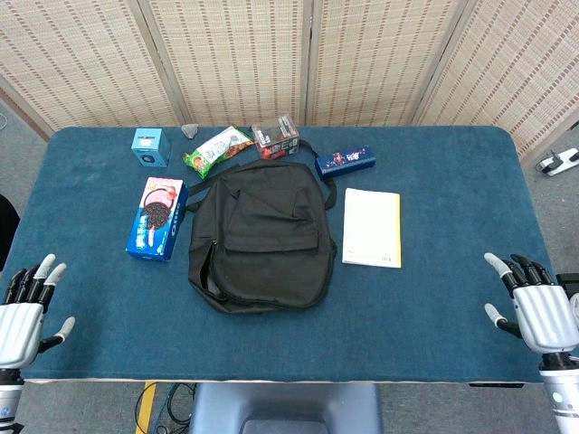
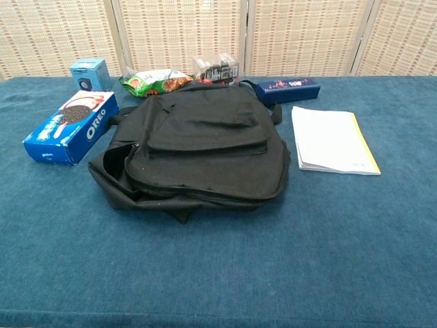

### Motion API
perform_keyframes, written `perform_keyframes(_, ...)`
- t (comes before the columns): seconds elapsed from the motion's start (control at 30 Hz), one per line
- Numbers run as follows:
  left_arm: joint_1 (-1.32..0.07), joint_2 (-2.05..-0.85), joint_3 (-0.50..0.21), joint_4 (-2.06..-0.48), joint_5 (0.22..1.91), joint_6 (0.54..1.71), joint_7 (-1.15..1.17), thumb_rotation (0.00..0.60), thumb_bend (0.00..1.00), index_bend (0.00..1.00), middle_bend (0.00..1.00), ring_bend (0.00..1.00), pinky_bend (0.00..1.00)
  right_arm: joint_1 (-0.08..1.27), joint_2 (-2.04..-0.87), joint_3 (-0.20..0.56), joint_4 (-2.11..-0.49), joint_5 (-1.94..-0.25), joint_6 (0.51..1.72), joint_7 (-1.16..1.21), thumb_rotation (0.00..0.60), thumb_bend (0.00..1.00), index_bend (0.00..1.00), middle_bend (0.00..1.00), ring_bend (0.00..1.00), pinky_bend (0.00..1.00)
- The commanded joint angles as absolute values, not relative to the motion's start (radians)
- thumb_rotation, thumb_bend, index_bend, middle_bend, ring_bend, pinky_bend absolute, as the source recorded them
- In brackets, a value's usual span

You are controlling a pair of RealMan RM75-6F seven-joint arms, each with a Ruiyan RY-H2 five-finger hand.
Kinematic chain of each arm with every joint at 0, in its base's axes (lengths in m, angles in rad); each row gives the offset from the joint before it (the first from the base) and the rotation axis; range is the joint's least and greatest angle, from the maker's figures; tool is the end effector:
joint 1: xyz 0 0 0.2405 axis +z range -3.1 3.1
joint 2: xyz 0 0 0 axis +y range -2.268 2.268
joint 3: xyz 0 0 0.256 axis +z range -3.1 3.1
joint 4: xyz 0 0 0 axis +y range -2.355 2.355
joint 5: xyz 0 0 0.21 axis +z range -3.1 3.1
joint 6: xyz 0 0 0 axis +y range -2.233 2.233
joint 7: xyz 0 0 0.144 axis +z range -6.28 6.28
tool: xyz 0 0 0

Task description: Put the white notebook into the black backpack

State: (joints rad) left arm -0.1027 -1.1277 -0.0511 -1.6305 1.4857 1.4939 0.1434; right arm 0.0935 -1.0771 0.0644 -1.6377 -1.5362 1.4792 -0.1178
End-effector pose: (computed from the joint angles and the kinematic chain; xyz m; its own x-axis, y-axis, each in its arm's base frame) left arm -0.3045 0.1864 0.1567 0.4977 -0.0140 0.8672 0.8672 -0.0116 -0.4979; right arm -0.3017 -0.1863 0.1692 0.5159 0.0176 0.8564 -0.8549 -0.0532 0.5161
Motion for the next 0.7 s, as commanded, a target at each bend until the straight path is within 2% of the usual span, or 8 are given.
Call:
perform_keyframes(0.03,-0.102,-1.128,-0.051,-1.631,1.486,1.494,0.144,0.6,0.3,0.0,0.0,0.0,0.0,0.094,-1.078,0.064,-1.636,-1.535,1.479,-0.117,0.6,0.2,0.16,0.26,0.15,0.2)
perform_keyframes(0.43,-0.096,-1.132,-0.05,-1.629,1.501,1.514,0.137,0.6,0.3,0.0,0.0,0.0,0.0,0.095,-1.079,0.064,-1.628,-1.549,1.491,-0.105,0.6,0.2,0.16,0.26,0.15,0.2)
perform_keyframes(0.7,-0.088,-1.128,-0.048,-1.626,1.507,1.526,0.126,0.6,0.3,0.0,0.0,0.0,0.0,0.131,-1.075,0.074,-1.627,-1.552,1.448,-0.112,0.6,0.2,0.16,0.26,0.15,0.2)
